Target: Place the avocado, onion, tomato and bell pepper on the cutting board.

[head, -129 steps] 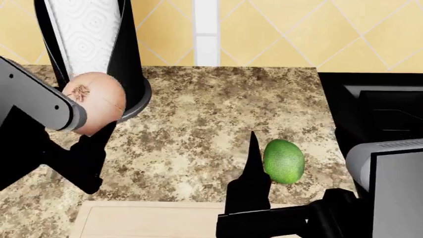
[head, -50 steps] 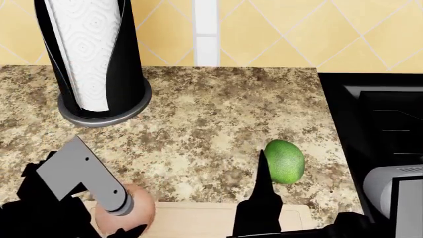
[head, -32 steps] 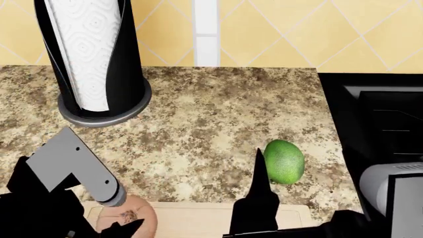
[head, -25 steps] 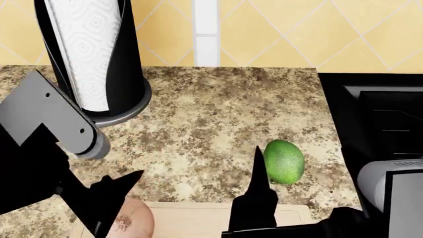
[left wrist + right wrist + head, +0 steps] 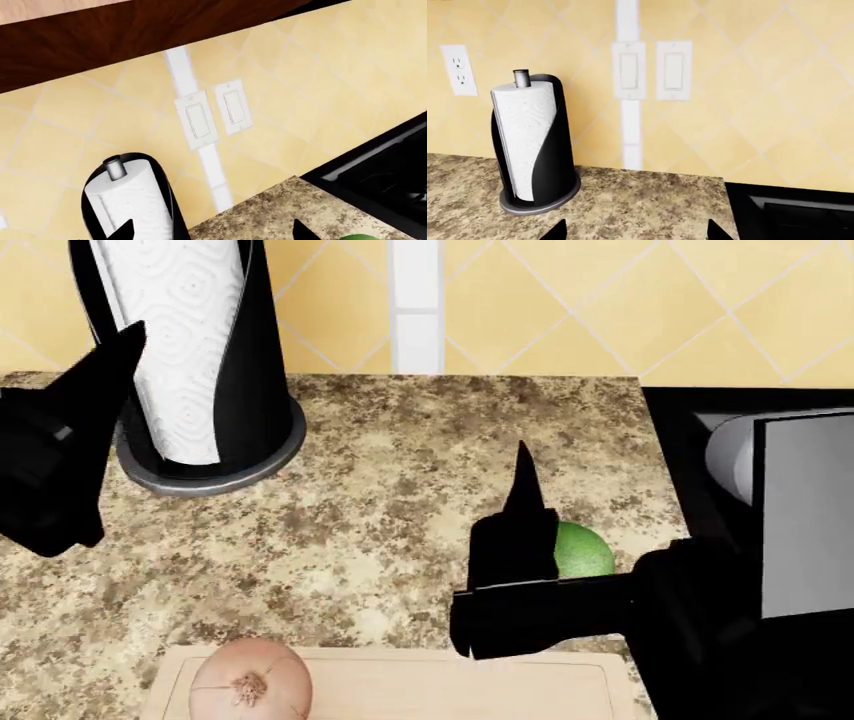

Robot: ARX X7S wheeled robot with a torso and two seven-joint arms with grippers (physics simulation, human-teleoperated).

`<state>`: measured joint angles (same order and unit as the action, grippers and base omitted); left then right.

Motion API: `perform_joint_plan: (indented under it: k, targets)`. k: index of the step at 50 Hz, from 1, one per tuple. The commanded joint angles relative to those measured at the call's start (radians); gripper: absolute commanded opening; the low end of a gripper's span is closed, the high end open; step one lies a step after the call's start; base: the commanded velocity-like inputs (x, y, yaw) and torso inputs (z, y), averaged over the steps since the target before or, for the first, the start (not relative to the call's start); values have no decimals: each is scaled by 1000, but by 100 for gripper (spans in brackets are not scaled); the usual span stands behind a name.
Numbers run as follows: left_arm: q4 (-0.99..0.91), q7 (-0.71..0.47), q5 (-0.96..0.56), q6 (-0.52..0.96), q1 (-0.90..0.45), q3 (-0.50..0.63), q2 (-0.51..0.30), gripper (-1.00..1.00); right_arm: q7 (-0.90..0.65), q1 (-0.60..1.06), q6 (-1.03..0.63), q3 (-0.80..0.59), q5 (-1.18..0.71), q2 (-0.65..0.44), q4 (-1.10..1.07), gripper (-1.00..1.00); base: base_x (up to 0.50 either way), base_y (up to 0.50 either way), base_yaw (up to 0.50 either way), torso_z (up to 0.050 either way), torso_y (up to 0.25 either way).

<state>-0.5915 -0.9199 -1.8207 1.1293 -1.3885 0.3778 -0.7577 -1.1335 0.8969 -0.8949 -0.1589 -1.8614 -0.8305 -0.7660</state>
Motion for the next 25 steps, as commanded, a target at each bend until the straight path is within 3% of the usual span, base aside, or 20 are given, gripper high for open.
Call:
perform_joint_plan:
  k: [1,14,25]
  targets:
    - [-216,-116,15,-133,206,-161,-50,100,99,136,-73,-60,85,49,154,100,0,0,0,0,0]
    - [-287,-122,36,-183,289,-207,-53,100,84,286,-170,-184,34,70,347,100,0,0,0,0,0]
    - [-283,-49,113,-194,353,-236,-40,100,126,370,-239,-264,48,110,503,100,0,0,0,0,0]
